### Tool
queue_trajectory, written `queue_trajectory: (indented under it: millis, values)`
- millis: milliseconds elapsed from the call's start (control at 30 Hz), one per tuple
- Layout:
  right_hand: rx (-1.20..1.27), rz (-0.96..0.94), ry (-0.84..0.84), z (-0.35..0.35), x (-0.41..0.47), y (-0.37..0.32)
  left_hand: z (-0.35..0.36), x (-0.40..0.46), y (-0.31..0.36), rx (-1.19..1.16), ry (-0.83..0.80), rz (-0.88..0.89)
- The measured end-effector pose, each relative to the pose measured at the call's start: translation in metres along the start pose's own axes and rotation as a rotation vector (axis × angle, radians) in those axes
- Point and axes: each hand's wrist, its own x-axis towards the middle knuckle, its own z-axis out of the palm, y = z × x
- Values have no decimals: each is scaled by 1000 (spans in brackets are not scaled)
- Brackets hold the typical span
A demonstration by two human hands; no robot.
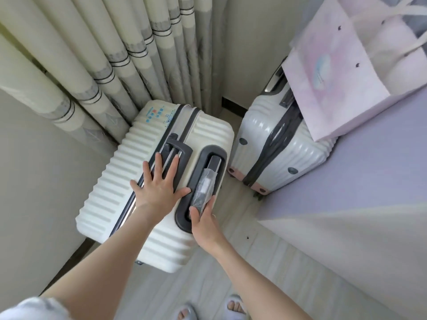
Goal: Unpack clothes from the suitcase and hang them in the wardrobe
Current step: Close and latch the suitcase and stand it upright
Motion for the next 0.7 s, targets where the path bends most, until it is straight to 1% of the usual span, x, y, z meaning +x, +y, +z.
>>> queue_trajectory:
  millis: [100,200,300,433,500,600,700]
  values:
    - [2,-2,13,-17,30,-32,-19,41,2,13,22,27]
    - [-2,4,40,-36,55,-55,-39,78,12,-4,-2,49]
    - [7,10,94,-54,88,-80,-59,121,21,13,19,101]
    - [26,43,171,-81,123,-113,-84,176,37,19,-4,163]
    - [12,25,212,-93,136,-125,-95,197,45,16,-13,176]
    - [-64,19,255,-108,154,-139,-108,223,56,15,-12,199]
    - [-220,32,313,-127,171,-156,-119,248,68,11,-26,205]
